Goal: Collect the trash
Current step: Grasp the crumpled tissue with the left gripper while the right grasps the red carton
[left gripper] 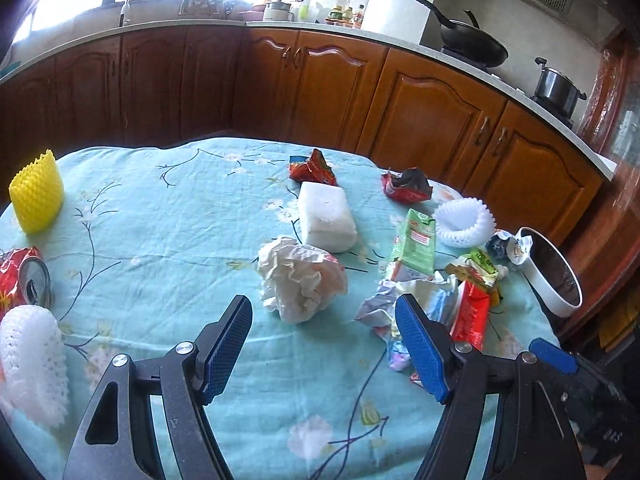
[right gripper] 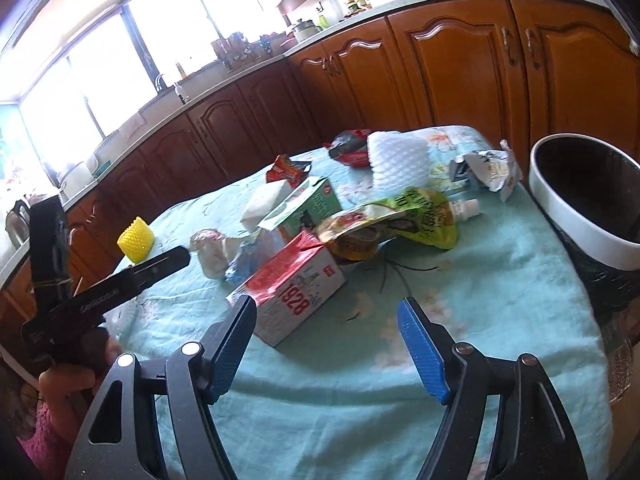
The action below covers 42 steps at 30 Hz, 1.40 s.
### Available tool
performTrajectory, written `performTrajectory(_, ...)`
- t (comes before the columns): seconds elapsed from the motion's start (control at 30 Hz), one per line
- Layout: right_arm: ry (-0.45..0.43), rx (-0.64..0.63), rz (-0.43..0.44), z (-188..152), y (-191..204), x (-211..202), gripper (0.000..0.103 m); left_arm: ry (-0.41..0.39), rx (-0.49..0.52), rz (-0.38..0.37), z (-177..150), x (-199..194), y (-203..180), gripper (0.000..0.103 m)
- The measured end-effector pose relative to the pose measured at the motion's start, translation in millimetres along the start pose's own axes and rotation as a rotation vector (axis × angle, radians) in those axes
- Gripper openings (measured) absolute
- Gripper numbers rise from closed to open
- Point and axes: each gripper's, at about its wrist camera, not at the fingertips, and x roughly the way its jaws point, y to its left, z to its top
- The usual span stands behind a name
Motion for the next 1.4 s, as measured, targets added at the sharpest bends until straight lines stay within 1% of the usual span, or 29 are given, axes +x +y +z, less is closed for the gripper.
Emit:
performTrajectory(0.07,0.015,-0.022,0.012,-6,15,10,0.075,0.017,0.006,-0.009,4,11,6,0.074)
performTrajectory(0.2,0.035,-0.066,-0.024,-11,37,33,0.075,0.058,0.009,-0.038,12,30,15,0.074)
performTrajectory(0.27,0.044,-0.083,-0.053,-12,44,43,0.075,0.065,0.007,-0.048,16,37,20,0.074)
performTrajectory(0.4,0.061,-0.073,-0.107,-9,42,57,0.075,0.080,0.003,-0.057,22,52,23,0.073)
performTrajectory(0.47,0.059,-0.050,-0.118,-5,37,59,0.075,0.087,-0.001,-0.060,23,58,24,0.072)
performTrajectory(0.5,0.057,-0.041,-0.121,-4,35,59,0.074,0.090,-0.004,-0.066,24,61,24,0.071)
performTrajectory(0.57,0.048,-0.028,-0.122,-2,29,56,0.073,0.095,-0.002,-0.073,23,66,22,0.062)
performTrajectory(0.6,0.046,-0.028,-0.119,-2,27,54,0.062,0.094,0.010,-0.063,23,69,20,0.054)
performTrajectory(0.63,0.050,-0.029,-0.115,-2,24,50,0.055,0.097,0.015,-0.061,22,70,18,0.050)
performTrajectory(0.67,0.054,-0.030,-0.112,-3,22,47,0.038,0.094,0.018,-0.065,21,70,16,0.047)
performTrajectory(0.7,0.060,-0.031,-0.118,-4,18,43,0.023,0.092,0.022,-0.070,21,69,15,0.039)
performTrajectory(0.73,0.061,-0.033,-0.115,-6,13,39,0.017,0.091,0.025,-0.074,19,67,13,0.034)
performTrajectory(0.77,0.065,-0.024,-0.117,-8,6,32,0.012,0.092,0.026,-0.082,18,66,11,0.032)
performTrajectory(0.8,0.067,-0.014,-0.127,-10,-2,25,0.011,0.092,0.026,-0.088,16,64,10,0.029)
performTrajectory(0.83,0.072,-0.001,-0.136,-12,-9,20,0.011,0.089,0.028,-0.091,13,60,9,0.028)
performTrajectory(0.9,0.070,0.048,-0.129,-12,-22,10,0.017,0.087,0.033,-0.093,7,55,6,0.025)
performTrajectory(0.93,0.064,0.066,-0.124,-11,-26,7,0.018,0.087,0.031,-0.096,5,53,6,0.025)
performTrajectory(0.97,0.055,0.078,-0.120,-9,-28,3,0.027,0.085,0.029,-0.100,4,50,5,0.025)
performTrajectory(1.0,0.037,0.081,-0.113,-6,-28,0,0.044,0.083,0.027,-0.103,3,47,5,0.025)
performTrajectory(1.03,0.018,0.082,-0.113,-3,-27,-2,0.054,0.080,0.028,-0.107,2,43,4,0.025)
performTrajectory(1.07,0.000,0.083,-0.117,1,-25,-3,0.069,0.078,0.030,-0.111,2,39,4,0.025)
performTrajectory(1.1,-0.011,0.084,-0.123,5,-23,-1,0.072,0.076,0.034,-0.113,2,37,4,0.025)
performTrajectory(1.17,-0.011,0.095,-0.138,11,-24,6,0.072,0.073,0.036,-0.114,2,31,4,0.026)
performTrajectory(1.2,-0.008,0.107,-0.143,13,-27,10,0.072,0.075,0.036,-0.115,2,29,4,0.030)
performTrajectory(1.23,-0.003,0.122,-0.153,14,-31,14,0.072,0.077,0.033,-0.107,2,28,5,0.039)
performTrajectory(1.27,0.015,0.131,-0.159,15,-35,20,0.072,0.077,0.028,-0.094,1,28,5,0.045)
performTrajectory(1.3,0.042,0.145,-0.154,16,-39,28,0.072,0.080,0.025,-0.088,1,29,6,0.053)
performTrajectory(1.33,0.062,0.158,-0.148,16,-43,33,0.072,0.084,0.019,-0.082,1,31,6,0.058)
performTrajectory(1.4,0.088,0.171,-0.128,15,-49,42,0.072,0.090,0.007,-0.077,2,35,6,0.059)
